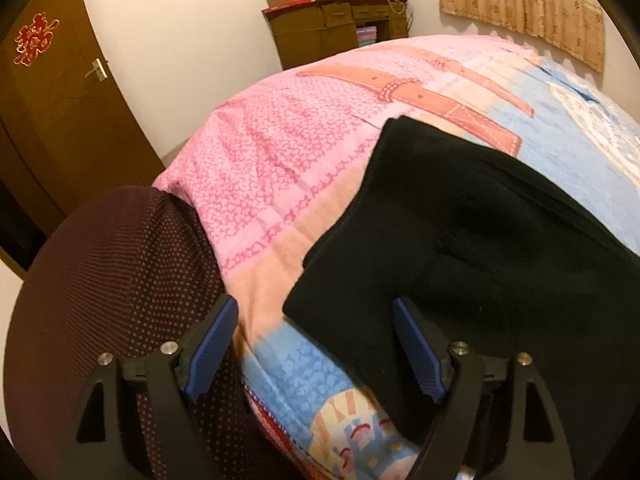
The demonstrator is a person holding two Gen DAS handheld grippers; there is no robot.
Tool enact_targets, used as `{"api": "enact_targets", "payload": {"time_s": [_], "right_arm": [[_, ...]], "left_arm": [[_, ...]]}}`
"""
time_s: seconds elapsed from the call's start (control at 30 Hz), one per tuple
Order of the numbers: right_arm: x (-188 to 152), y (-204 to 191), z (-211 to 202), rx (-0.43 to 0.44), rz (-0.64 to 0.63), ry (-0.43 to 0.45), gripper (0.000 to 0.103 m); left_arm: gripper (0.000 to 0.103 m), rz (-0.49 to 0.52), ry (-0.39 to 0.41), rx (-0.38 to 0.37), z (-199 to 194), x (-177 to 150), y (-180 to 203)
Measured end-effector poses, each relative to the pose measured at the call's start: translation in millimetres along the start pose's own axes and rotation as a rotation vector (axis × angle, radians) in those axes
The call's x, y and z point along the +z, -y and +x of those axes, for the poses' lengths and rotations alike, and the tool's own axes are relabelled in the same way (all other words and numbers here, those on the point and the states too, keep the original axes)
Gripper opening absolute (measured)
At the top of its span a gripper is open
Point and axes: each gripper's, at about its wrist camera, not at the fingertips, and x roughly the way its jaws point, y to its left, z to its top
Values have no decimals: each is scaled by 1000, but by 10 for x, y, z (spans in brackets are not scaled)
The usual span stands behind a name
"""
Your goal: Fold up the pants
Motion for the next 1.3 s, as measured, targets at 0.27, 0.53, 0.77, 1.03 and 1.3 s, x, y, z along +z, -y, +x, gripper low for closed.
{"api": "enact_targets", "payload": {"time_s": [0.27, 0.53, 0.77, 1.03, 1.3], "right_arm": [[60, 108, 118, -394, -115, 51, 5], [54, -212, -191, -192, -128, 167, 7], [122, -241, 434, -240, -208, 66, 5], [207, -198, 110, -160, -43, 223, 7], [-1024, -89, -1253, -330, 54, 259, 7]], "left_arm": [[84, 12, 62, 103, 37, 298, 102], [84, -57, 169, 131, -230, 430, -259], [84, -150, 211, 201, -416, 557, -756], [84, -14, 191, 20, -507, 372, -96], [84, 162, 137, -45, -396, 76, 704]]}}
